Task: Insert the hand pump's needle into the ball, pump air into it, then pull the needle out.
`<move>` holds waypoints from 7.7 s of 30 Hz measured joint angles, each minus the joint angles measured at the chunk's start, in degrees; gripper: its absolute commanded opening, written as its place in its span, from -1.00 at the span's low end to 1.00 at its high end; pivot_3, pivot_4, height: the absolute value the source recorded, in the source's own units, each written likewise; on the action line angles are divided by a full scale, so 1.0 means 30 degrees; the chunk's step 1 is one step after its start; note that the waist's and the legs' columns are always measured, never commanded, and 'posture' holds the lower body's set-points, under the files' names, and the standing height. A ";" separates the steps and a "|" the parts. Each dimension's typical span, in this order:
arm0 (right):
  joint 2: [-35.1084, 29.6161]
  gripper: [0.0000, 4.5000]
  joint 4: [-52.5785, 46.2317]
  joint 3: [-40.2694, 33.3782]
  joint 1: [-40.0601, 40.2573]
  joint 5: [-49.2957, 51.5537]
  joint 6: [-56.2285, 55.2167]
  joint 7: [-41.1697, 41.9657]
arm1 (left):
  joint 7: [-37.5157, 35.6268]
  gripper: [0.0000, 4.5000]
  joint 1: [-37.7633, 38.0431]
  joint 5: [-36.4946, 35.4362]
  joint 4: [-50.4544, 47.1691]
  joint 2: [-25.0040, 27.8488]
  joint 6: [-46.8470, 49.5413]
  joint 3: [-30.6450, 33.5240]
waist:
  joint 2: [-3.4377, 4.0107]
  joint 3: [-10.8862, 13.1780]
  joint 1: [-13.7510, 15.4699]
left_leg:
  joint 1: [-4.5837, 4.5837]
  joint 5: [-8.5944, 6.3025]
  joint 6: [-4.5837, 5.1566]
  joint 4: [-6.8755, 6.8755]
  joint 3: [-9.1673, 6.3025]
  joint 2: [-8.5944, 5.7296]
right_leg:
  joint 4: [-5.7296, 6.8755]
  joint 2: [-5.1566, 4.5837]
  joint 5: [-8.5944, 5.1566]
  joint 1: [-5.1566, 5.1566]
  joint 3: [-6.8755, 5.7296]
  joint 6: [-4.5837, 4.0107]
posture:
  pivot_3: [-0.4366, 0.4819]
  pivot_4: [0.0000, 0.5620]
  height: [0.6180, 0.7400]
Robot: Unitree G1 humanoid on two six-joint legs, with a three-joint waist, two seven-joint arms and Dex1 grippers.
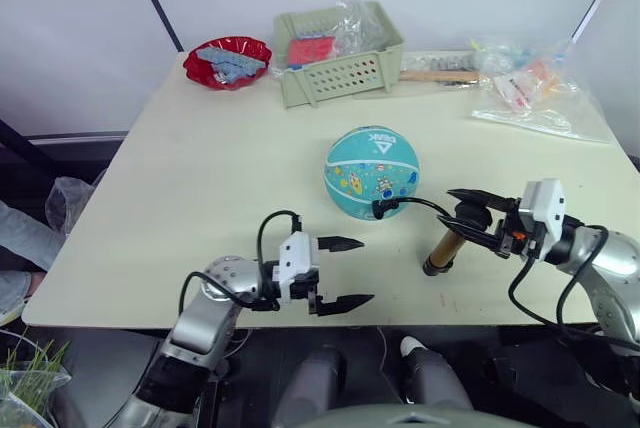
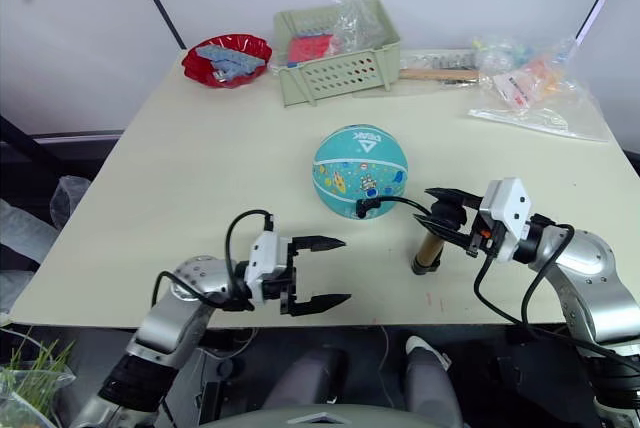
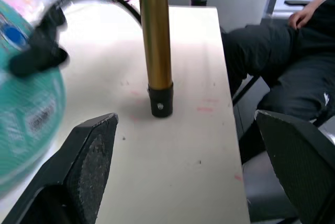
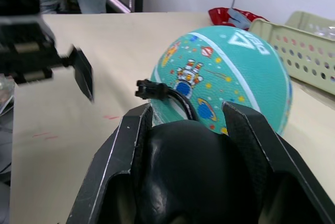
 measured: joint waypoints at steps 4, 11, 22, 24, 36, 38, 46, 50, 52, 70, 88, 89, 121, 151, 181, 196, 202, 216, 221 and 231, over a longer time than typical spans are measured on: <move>-0.0260 -0.26 -0.0176 -0.0471 -0.0026 0.0496 0.0914 -0.0230 | -0.0317 0.98 0.0365 -0.0145 -0.0246 0.0388 -0.0025 0.0071 | 0.0007 0.0073 0.0031 | -0.0046 0.0002 0.0002 0.0001 0.0002 -0.0005 | 0.0001 0.0009 0.0003 -0.0060 -0.0006 -0.0002 | -0.05 -0.47 1.00; -0.1157 -0.26 -0.0293 -0.1098 -0.0354 0.1268 0.2081 0.0070 | -0.0321 0.98 0.0457 -0.0273 -0.0269 0.0398 -0.0073 0.0077 | 0.0058 0.0225 0.0028 | -0.0126 0.0004 0.0003 0.0002 0.0026 -0.0013 | 0.0001 0.0032 0.0053 -0.0135 0.0008 0.0064 | -0.05 -0.47 1.00; -0.3220 -0.26 0.2145 -0.2401 -0.2913 0.0962 0.2273 0.1645 | -0.0295 0.98 0.0869 -0.0303 -0.0671 0.0447 -0.0282 0.0006 | 0.0093 0.0277 0.0013 | -0.0310 0.0017 -0.0012 0.0006 0.0065 -0.0019 | 0.0013 0.0057 0.0069 -0.0323 0.0020 0.0052 | -0.05 -0.47 1.00; -0.3261 -0.26 0.2987 -0.2349 -0.3366 0.0258 0.1593 0.1784 | -0.0269 0.98 0.0770 -0.0341 -0.0671 0.0448 -0.0287 0.0085 | 0.0107 0.0295 0.0002 | -0.0310 0.0018 -0.0011 0.0011 0.0094 -0.0030 | 0.0013 0.0051 0.0073 -0.0325 0.0043 0.0059 | -0.05 -0.47 1.00; -0.2687 -0.26 0.6346 -0.1757 -0.4553 -0.3834 -0.4077 0.1682 | -0.0040 0.98 0.0717 -0.0730 -0.0806 0.0460 -0.0134 0.0336 | 0.0112 0.0298 -0.0026 | -0.0303 0.0061 -0.0083 0.0031 0.0110 -0.0023 | 0.0044 0.0068 0.0074 -0.0333 0.0060 0.0058 | -0.05 -0.47 1.00; -0.2624 -0.26 0.6680 -0.1588 -0.4795 -0.4424 -0.5092 0.1508 | 0.0002 0.98 0.0718 -0.0748 -0.0939 0.0458 -0.0026 0.0337 | 0.0113 0.0298 -0.0028 | -0.0300 0.0061 -0.0084 0.0036 0.0113 -0.0024 | 0.0053 0.0069 0.0074 -0.0333 0.0061 0.0057 | -0.05 -0.47 1.00; -0.2640 -0.26 0.8488 0.0075 -0.5294 -0.7695 -1.1407 0.1287 | 0.0137 0.98 0.0732 -0.0814 -0.1311 0.0512 0.0284 0.0341 | 0.0113 0.0299 -0.0031 | -0.0293 0.0063 -0.0088 0.0089 0.0156 -0.0027 | 0.0158 0.0075 0.0073 -0.0358 0.0098 0.0055 | -0.05 -0.47 1.00; -0.2778 -0.26 0.8995 0.0817 -0.5277 -0.8072 -1.3203 0.1786 | 0.0203 0.98 0.0730 -0.0914 -0.1312 0.0539 0.0426 0.0347 | 0.0110 0.0305 -0.0048 | -0.0266 0.0046 -0.0056 0.0122 0.0208 -0.0026 | 0.0236 0.0080 0.0072 -0.0368 0.0158 0.0055 | -0.05 -0.47 1.00; -0.2774 -0.26 0.9056 0.1409 -0.5266 -0.8083 -1.4041 0.2105 | 0.0350 0.98 0.0697 -0.1081 -0.1312 0.0513 0.0462 0.0413 | 0.0109 0.0306 -0.0061 | -0.0233 0.0024 -0.0017 0.0134 0.0235 -0.0024 | 0.0288 0.0082 0.0071 -0.0370 0.0198 0.0055 | -0.05 -0.47 1.00; -0.2442 0.97 0.8440 0.4282 -0.3908 -0.6531 -1.5367 0.4165 | 0.0221 1.00 0.1772 -0.2201 -0.1256 0.1460 0.0332 0.2655 | 0.0105 0.0313 -0.0435 | -0.0158 0.0019 -0.0005 0.0151 0.0308 -0.0006 | 0.0329 0.0106 0.0074 -0.0358 0.0303 0.0055 | -0.05 -0.47 1.00; -0.1953 0.97 0.3979 0.0149 0.1082 0.0815 -0.9665 0.2220 | 0.1085 1.00 -0.0182 -0.2195 0.0147 0.0193 -0.0238 0.2888 | 0.0097 0.0314 -0.0319 | -0.0085 0.0014 0.0003 0.0164 0.0305 0.0008 | 0.0335 0.0100 0.0081 -0.0292 0.0318 0.0048 | -0.05 -0.47 1.00; -0.1774 0.97 0.3493 -0.0117 0.1442 0.1256 -0.9096 0.1940 | 0.1274 1.00 -0.0384 -0.2196 0.0168 0.0091 -0.0191 0.2921 | 0.0098 0.0314 -0.0311 | -0.0085 0.0014 0.0003 0.0164 0.0308 0.0007 | 0.0337 0.0098 0.0081 -0.0293 0.0321 0.0048 | -0.05 -0.47 1.00; 0.1460 0.97 -0.3019 -0.2804 0.7017 0.2664 -0.5377 0.0004 | 0.3449 1.00 -1.3328 0.2063 1.3281 -0.4410 -0.1530 0.1759 | 0.0000 0.0350 -0.0051 | -0.0066 0.0018 -0.0001 0.0204 0.0328 -0.0008 | 0.0359 0.0177 0.0087 -0.0274 0.0329 0.0073 | -0.05 -0.47 1.00; 0.0650 0.97 0.0535 0.5733 -0.3460 -1.1285 -0.2227 -0.4854 | 0.8114 1.00 -1.2132 0.4229 1.2491 -0.6903 -0.1218 0.1716 | -0.0054 0.0279 0.0059 | 0.0021 0.0036 -0.0012 0.0369 0.0227 -0.0037 | 0.0360 0.0172 0.0145 -0.0074 0.0250 0.0143 | -0.05 -0.47 1.00; 0.1411 -0.98 0.4504 0.6838 -0.4394 -1.7112 -0.8021 -0.7558 | 0.9015 1.00 -1.1713 0.4586 1.1676 -0.7604 -0.0511 0.1744 | -0.0054 0.0279 0.0017 | 0.0023 0.0036 -0.0014 0.0373 0.0224 -0.0035 | 0.0360 0.0178 0.0146 -0.0071 0.0252 0.0141 | -0.05 -0.47 1.00; 0.4374 -0.97 0.4110 0.5126 -0.2262 -1.0981 -0.4688 -0.6668 | 0.9759 1.00 -1.1309 0.5061 1.1508 -0.8054 -0.1005 0.1513 | -0.0053 0.0278 0.0080 | 0.0023 0.0034 -0.0011 0.0373 0.0198 -0.0038 | 0.0357 0.0173 0.0146 -0.0059 0.0246 0.0135 | -0.05 -0.47 1.00; 0.4212 -0.97 0.3560 0.4342 -0.1205 -0.9572 -0.4523 -0.6257 | 1.0509 1.00 -1.1021 0.5761 1.1940 -0.8651 -0.2648 0.0974 | -0.0051 0.0278 0.0442 | 0.0001 0.0033 -0.0010 0.0371 0.0171 -0.0058 | 0.0336 0.0162 0.0143 -0.0066 0.0221 0.0136 | -0.05 -0.47 1.00; 0.3653 -0.97 0.2244 0.3641 -0.0373 -0.9002 -0.3329 -0.6109 | 1.1919 1.00 -1.1660 0.7175 1.3810 -0.8785 -0.4751 -0.0194 | -0.0047 0.0276 0.0798 | -0.0029 0.0032 -0.0011 0.0373 0.0059 -0.0087 | 0.0303 0.0139 0.0103 -0.0025 0.0095 0.0194 | -0.05 -0.47 1.00; 0.3490 -0.97 0.1973 0.3545 -0.0203 -0.8984 -0.2954 -0.6111 | 1.2321 1.00 -1.1716 0.7380 1.4190 -0.8950 -0.5036 -0.0417 | -0.0039 0.0271 0.0924 | -0.0001 0.0032 -0.0012 0.0390 0.0016 -0.0091 | 0.0296 0.0131 0.0092 0.0039 0.0038 0.0207 | -0.05 -0.47 1.00; 0.2896 -0.97 0.1206 0.3168 0.0331 -0.8485 -0.2487 -0.5830 | 1.2856 1.00 -1.1594 0.7555 1.4595 -0.9179 -0.5905 -0.0833 | -0.0023 0.0262 0.1034 | -0.0025 0.0030 -0.0009 0.0396 -0.0061 -0.0188 | 0.0286 0.0049 0.0069 0.0058 -0.0022 0.0236 | -0.05 -0.47 1.00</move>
